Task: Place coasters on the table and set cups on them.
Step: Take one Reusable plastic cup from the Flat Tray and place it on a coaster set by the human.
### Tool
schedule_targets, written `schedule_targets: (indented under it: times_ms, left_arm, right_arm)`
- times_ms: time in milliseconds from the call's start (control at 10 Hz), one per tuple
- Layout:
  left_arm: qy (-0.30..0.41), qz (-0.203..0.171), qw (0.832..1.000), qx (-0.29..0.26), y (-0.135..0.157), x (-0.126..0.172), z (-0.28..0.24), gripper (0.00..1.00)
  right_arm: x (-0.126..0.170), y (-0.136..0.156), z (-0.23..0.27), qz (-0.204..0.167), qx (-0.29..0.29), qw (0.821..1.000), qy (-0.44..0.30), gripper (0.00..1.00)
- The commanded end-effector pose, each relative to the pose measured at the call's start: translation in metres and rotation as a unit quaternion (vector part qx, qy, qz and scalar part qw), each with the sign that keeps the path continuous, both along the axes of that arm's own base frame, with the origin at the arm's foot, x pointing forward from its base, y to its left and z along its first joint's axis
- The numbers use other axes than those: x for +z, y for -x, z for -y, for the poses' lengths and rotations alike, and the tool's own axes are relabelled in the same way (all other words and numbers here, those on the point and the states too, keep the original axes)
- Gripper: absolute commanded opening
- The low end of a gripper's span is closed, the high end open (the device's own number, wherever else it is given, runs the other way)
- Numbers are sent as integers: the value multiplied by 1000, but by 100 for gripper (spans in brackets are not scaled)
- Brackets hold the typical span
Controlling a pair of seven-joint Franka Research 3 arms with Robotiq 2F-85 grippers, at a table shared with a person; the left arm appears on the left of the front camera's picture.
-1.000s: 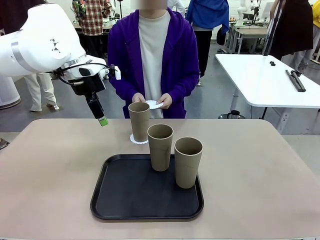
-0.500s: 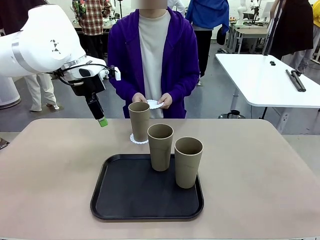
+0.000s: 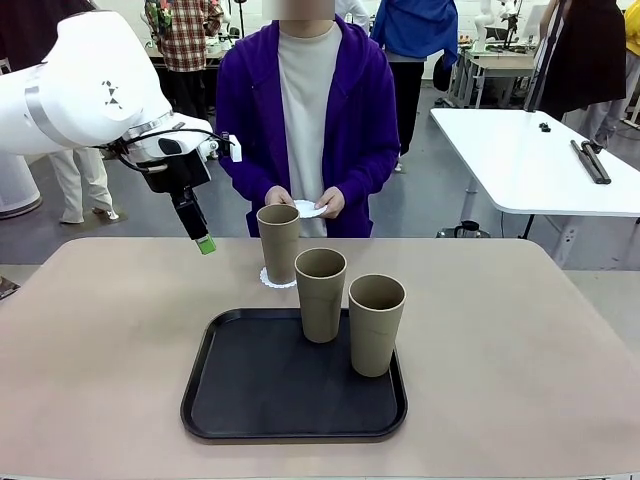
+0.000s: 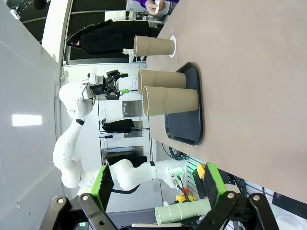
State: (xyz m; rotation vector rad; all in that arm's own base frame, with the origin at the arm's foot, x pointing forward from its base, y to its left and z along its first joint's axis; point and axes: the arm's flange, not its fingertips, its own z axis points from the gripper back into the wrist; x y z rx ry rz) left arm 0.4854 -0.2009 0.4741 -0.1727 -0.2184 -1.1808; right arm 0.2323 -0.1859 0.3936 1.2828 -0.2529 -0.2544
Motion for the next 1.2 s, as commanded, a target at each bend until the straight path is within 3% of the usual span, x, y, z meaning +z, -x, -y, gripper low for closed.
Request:
schedule_targets:
  times_ms: [0,100,300,400,500,700,900,1100]
  left_arm:
    - [-19,18,998,51,1,7,-10,100]
    - [-57,41,990,121,4,12,-20,100]
    - [-75,65,966,238,41,5,-62,100]
    - [-65,54,959,270,39,13,-91,100]
    - [-47,36,954,295,36,21,-119,100]
    - [18,4,937,348,69,-2,-179,100]
    - [42,-6,925,377,74,2,-218,100]
    - [44,-29,919,392,93,-28,-236,100]
  right_arm:
    - [1,0,1,4,-1,1000,-5,100]
    - [1,0,1,4,-1,1000,-5,100]
    - [1,0,1,4,-1,1000,-5,100]
    - [1,0,1,4,-1,1000,-5,100]
    - [1,0,1,4,-1,1000,-5,100]
    - [1,0,1,4,-1,1000,-5,100]
    - [1,0,1,4,-1,1000,-5,100]
    - [1,0,1,4,-1,1000,-5,100]
